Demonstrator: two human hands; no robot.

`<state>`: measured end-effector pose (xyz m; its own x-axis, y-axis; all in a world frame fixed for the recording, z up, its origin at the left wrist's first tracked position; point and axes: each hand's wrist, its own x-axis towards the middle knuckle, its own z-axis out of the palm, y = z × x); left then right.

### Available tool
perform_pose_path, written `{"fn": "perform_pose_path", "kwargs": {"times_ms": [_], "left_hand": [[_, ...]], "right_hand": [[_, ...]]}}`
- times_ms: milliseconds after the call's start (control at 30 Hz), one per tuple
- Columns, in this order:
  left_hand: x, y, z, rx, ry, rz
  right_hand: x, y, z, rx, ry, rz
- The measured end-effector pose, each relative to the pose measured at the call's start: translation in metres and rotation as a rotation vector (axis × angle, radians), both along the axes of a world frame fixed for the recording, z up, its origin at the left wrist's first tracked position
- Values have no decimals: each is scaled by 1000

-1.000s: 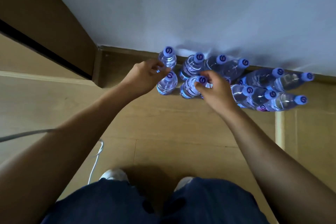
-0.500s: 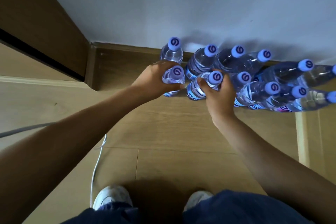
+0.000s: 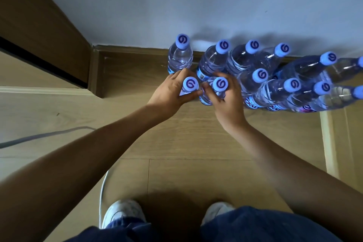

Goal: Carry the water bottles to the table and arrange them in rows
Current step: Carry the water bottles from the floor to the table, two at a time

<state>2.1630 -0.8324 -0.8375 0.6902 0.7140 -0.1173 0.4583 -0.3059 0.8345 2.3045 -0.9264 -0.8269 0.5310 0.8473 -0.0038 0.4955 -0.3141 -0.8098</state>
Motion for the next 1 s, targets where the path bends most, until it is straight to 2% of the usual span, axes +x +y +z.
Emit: {"fn": "perform_pose_path", "kwargs": {"times_ms": [67, 200, 400, 533, 733, 867, 1000], "left_hand": [[0, -5, 0, 18, -5, 12], [-4, -13, 3, 18, 27, 63], [-20, -20, 8, -92, 71, 128], [-27, -19, 38, -136, 12, 184], [-37, -18, 155, -173, 6, 185], [-49, -15, 271, -221, -29, 242], [-68, -14, 398, -206, -45, 189]], "right_hand": [[-2, -3, 2, -2, 58, 20], [-2, -6, 5, 7, 49, 7], [-1, -12, 10, -20, 124, -11], [-6, -11, 40, 22, 178, -3], [-18, -11, 158, -11, 210, 74], [-24, -7, 271, -54, 253, 89], [-35, 8, 395, -51, 267, 144]]}}
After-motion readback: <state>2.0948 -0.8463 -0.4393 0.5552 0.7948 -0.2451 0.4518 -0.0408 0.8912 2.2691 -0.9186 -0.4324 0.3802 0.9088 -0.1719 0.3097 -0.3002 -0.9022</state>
